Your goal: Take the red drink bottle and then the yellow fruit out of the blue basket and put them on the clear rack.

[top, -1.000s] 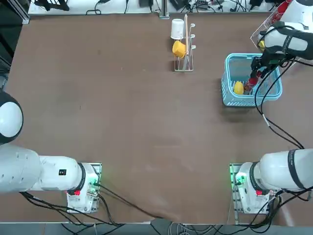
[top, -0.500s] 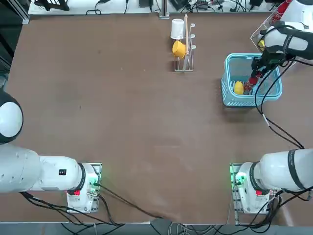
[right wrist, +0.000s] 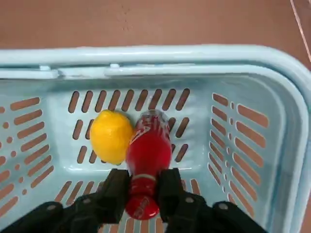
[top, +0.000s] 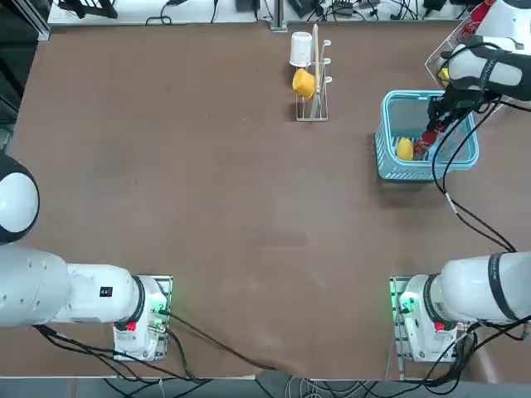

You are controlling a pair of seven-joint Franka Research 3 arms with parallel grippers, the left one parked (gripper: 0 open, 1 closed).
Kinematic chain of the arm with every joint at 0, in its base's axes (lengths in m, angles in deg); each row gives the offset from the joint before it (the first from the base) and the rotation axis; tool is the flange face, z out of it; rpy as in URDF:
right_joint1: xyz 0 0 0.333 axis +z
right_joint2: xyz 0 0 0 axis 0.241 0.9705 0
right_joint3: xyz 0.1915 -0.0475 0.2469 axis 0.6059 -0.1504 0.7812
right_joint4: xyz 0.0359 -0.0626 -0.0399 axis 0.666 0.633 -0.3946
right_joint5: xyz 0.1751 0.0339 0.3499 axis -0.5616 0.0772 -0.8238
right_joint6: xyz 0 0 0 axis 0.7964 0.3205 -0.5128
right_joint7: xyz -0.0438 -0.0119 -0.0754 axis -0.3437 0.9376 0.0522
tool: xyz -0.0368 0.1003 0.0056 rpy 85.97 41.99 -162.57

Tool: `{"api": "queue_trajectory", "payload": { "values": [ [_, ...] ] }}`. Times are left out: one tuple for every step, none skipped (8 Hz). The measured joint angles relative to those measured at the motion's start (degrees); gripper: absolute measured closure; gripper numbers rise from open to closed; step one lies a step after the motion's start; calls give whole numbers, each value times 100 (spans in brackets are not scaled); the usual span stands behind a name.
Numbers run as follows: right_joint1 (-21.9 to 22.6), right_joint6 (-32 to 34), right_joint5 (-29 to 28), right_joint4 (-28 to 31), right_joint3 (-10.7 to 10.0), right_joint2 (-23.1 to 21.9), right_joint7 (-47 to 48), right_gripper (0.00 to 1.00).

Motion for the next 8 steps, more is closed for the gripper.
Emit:
{"api": "queue_trajectory", "payload": {
  "values": [
    [-3, 0, 0, -18, 0, -2, 0, 63],
    [-3, 107, 0, -113, 0, -4, 0, 63],
    [-3, 580, 0, -397, 0, -18, 0, 63],
    [-3, 1285, 1, -895, 0, -48, 0, 63],
    [-3, 1956, 1, -1486, 0, -90, -3, 63],
    [-5, 2460, 1, -2043, 0, -135, -12, 63],
    [-18, 2761, 3, -2549, 0, -166, -100, 63],
    [-59, 2868, 102, -2891, -1, -165, -347, 63]
  ]
}}
